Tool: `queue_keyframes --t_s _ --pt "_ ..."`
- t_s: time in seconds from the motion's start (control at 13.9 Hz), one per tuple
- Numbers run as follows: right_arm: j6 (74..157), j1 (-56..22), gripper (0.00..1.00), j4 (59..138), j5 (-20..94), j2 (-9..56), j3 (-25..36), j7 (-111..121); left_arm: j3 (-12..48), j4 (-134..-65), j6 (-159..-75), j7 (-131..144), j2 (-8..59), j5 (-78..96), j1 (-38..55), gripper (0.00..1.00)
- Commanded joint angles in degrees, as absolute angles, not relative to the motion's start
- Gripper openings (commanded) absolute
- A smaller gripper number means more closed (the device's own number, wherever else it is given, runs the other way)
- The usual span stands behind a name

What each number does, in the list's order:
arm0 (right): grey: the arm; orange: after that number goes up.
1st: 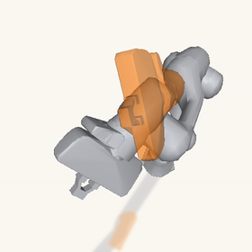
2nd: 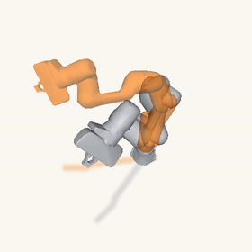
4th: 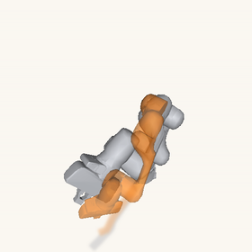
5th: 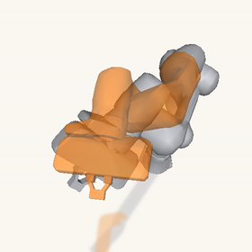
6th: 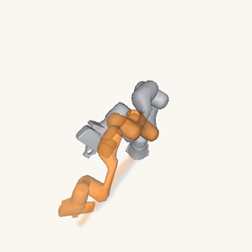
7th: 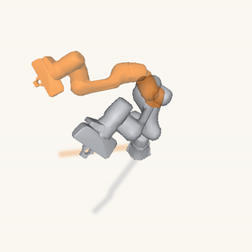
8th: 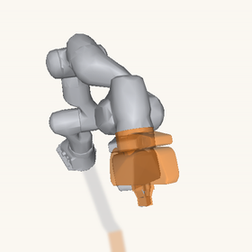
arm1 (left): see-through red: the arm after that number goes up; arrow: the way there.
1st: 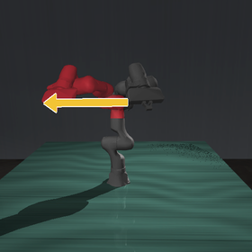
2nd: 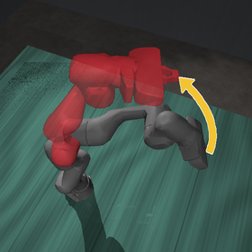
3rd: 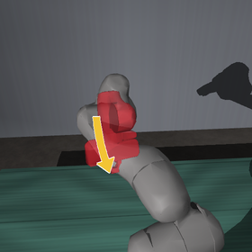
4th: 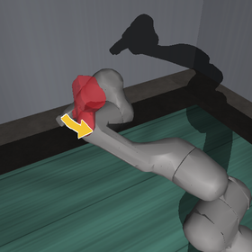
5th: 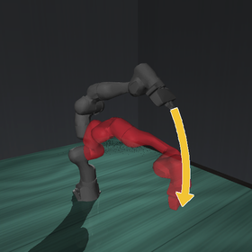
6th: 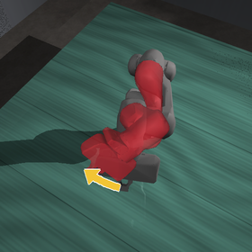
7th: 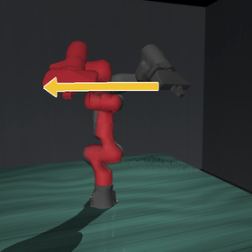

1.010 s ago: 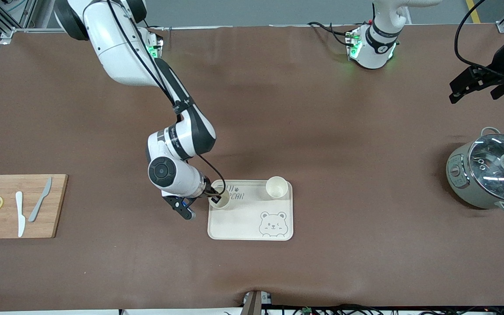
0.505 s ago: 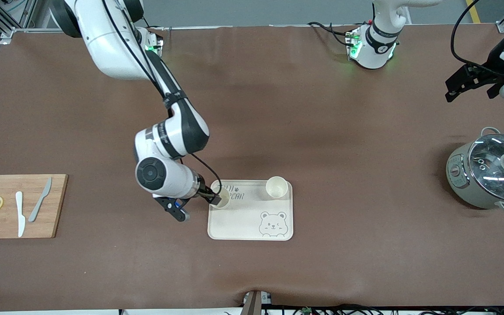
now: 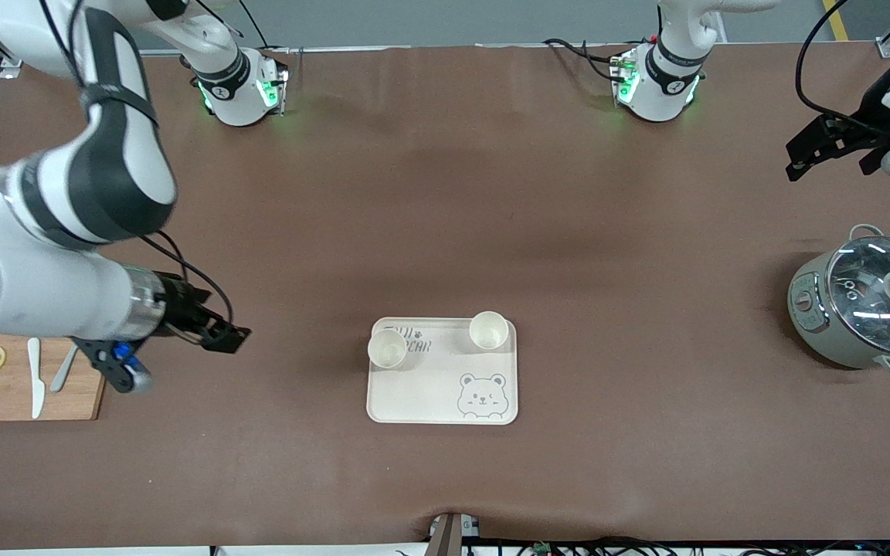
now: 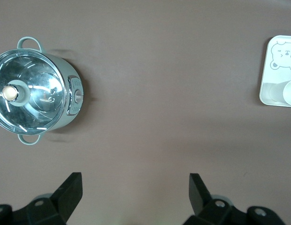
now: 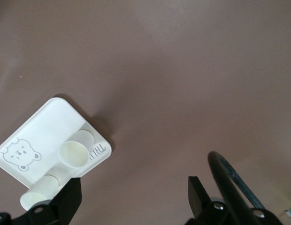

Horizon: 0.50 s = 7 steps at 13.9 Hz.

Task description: Place white IKEA cup upright on tray with both arms

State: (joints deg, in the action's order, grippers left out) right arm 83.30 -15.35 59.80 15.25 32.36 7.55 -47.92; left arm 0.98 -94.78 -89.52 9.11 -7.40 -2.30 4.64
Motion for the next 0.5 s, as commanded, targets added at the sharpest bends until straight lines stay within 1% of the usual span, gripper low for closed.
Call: queue_keyframes --t_s 0.0,0.14,0.29,0.43 --pt "84.6 -14.7 1.0 73.3 10.0 21.9 6.6 -41.2 1.4 -95.5 -90.4 9.2 -7.9 -1.8 4.1 1.0" --pt "85.7 -11.4 1.0 81.7 7.1 15.1 6.6 -30.1 1.4 -95.5 -90.4 9.2 -8.0 -1.8 4.1 1.0" --pt "90.3 -6.8 1.0 91.3 6.1 7.3 6.6 -20.3 1.4 -95.6 -90.3 9.2 -8.1 -1.8 4.1 1.0" --pt "94.2 -3.5 1.0 98.8 4.6 0.1 6.5 -12.3 1.4 -95.6 -90.3 9.2 -8.1 -1.8 4.0 1.0"
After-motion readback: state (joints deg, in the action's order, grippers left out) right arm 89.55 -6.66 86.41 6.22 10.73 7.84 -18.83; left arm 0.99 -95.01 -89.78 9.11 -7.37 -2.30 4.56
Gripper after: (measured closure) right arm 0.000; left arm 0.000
